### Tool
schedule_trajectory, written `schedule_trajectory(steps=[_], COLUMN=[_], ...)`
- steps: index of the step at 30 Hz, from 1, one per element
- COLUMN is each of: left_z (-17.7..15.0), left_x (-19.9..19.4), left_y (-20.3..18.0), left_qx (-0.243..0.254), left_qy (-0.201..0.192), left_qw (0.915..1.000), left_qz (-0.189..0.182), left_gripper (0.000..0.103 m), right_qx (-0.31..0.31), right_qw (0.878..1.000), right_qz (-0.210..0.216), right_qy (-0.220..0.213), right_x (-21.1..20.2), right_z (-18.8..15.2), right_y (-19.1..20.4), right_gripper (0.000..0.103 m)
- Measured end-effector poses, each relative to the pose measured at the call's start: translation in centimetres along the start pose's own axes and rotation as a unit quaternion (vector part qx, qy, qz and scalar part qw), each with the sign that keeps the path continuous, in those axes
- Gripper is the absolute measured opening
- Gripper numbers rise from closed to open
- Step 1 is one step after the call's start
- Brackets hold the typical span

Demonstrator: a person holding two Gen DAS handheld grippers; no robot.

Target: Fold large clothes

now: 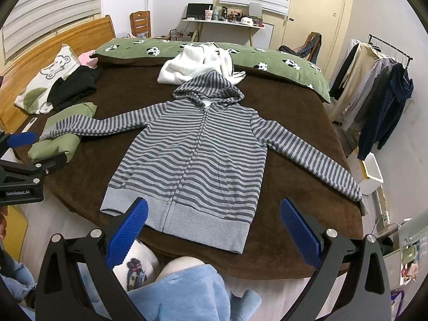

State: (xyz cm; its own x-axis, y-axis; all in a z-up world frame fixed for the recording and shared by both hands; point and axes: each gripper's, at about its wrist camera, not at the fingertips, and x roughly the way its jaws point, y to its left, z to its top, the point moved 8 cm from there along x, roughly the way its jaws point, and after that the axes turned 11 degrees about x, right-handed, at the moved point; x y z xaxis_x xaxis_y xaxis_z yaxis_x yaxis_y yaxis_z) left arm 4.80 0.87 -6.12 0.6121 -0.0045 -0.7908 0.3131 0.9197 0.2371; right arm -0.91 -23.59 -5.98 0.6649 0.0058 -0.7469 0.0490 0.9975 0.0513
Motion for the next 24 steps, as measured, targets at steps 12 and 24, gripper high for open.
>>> schedule_trajectory(steps=[12, 24], left_z=[0.0, 1.3], left_x=[0.5, 1.5], left_y=[-0.6, -1.8], left_qx=[0.004, 0.010], left_qy=[0.007, 0.001], left_qw=[1.0000, 0.9998], left_qz=[-0.002, -0.018], left_gripper=[0.097, 0.097], right_qx=[0.004, 0.024], right_qw=[1.000, 1.000], right_qz=[0.004, 0.013], right_qy=[0.005, -0.005], right_x=[0.4, 0.3], right_z=[0.0, 1.0], right_y=[0.1, -1.8], right_gripper=[0.097, 0.097])
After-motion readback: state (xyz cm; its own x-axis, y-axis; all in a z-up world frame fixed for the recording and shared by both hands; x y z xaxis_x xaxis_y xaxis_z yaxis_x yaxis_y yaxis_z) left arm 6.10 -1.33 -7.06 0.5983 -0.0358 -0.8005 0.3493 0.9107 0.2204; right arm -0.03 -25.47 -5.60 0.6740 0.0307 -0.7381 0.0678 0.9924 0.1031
